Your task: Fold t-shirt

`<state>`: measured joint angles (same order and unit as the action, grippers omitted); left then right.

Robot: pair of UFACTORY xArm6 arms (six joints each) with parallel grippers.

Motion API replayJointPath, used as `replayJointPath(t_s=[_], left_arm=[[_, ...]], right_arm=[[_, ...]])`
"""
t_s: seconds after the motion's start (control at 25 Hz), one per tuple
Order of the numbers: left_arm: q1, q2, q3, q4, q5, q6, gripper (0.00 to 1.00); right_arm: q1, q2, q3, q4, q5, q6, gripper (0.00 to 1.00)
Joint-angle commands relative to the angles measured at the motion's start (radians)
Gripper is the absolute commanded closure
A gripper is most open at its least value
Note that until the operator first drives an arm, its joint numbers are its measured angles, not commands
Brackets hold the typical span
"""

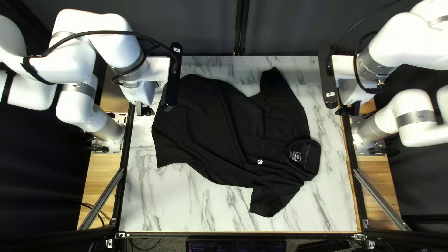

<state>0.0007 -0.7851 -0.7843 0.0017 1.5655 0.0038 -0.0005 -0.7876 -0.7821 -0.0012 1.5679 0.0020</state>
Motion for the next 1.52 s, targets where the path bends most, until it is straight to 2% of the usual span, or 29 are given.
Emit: replayJointPath(t_s=[0.04,0.52,0.72,0.8,0.96,1.2,1.36,1.52], left_arm=[[0.000,0.000,0.000,0.000,0.000,0.000,0.00],[0.000,0.000,0.000,0.000,0.000,0.000,0.00],[0.000,0.000,0.000,0.000,0.000,0.000,0.00],[0.000,0.000,0.000,0.000,0.000,0.000,0.00],[0.000,0.000,0.000,0.000,0.000,0.000,0.00],[0.000,0.000,0.000,0.000,0.000,0.000,0.00],[0.000,0.000,0.000,0.000,0.000,0.000,0.00],[0.000,0.000,0.000,0.000,0.000,0.000,0.00]], right_arm=[[0.000,0.000,0.000,0.000,0.000,0.000,0.00],[0.009,-0.002,0.009,-0.007,-0.010,0.001,0.00],[0.155,0.072,0.025,0.002,-0.149,0.081,0.00],[0.220,0.134,0.053,-0.007,-0.258,0.122,0.00],[0.314,0.236,0.081,-0.027,-0.408,0.195,0.00],[0.500,0.453,0.025,-0.089,-0.579,0.361,0.00],[0.566,0.559,-0.009,-0.108,-0.654,0.406,0.00],[0.603,0.664,-0.057,-0.100,-0.716,0.390,0.00]])
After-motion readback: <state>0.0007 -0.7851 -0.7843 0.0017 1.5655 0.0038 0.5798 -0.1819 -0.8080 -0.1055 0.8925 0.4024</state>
